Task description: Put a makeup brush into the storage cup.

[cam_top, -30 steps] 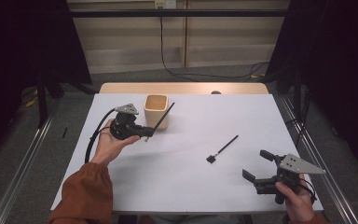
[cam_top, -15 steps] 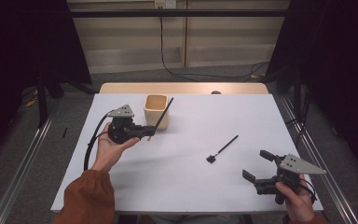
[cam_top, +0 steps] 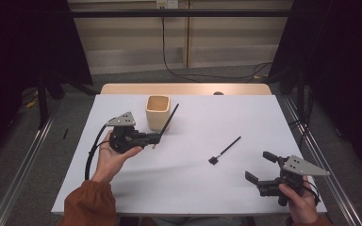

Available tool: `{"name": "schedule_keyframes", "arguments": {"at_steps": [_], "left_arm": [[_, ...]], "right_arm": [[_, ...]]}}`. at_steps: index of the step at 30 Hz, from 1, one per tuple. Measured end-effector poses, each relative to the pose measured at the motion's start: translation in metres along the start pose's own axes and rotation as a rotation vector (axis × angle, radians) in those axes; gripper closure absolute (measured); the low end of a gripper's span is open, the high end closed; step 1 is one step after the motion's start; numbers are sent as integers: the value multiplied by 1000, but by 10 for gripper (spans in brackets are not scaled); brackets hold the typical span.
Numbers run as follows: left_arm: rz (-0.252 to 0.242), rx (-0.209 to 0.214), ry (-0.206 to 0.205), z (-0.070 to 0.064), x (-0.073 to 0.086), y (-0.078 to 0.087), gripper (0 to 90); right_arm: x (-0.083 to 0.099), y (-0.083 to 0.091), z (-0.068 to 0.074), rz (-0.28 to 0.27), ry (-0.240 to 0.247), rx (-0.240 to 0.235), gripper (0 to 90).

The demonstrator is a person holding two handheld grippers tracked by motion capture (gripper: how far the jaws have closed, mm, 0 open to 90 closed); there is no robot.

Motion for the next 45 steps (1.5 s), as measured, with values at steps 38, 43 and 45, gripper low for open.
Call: {"name": "schedule_keyframes", "arguments": {"at_steps": [38,43,45], "left_arm": [[156,143,-135,-62,-26,-19,843],[245,141,-155,-64,-27,-17,843],[257,152,-161,-65,-29,-15,842]], "right_arm": [[-1,1,1,-18,-10,-2,0],[-1,0,3,-12,-2,-9,0],[-1,0,4,-9,3,-15,0]]}}
Point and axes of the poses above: each handheld gripper's, and its own axes: y roughly backward along the jaws, x roughly out of its underside, z roughly to its left, the point moved 4 cm from there along -y, roughly forward along the jaws, and after that the axes turned 6 degrees about z, right-handed, at the moved point
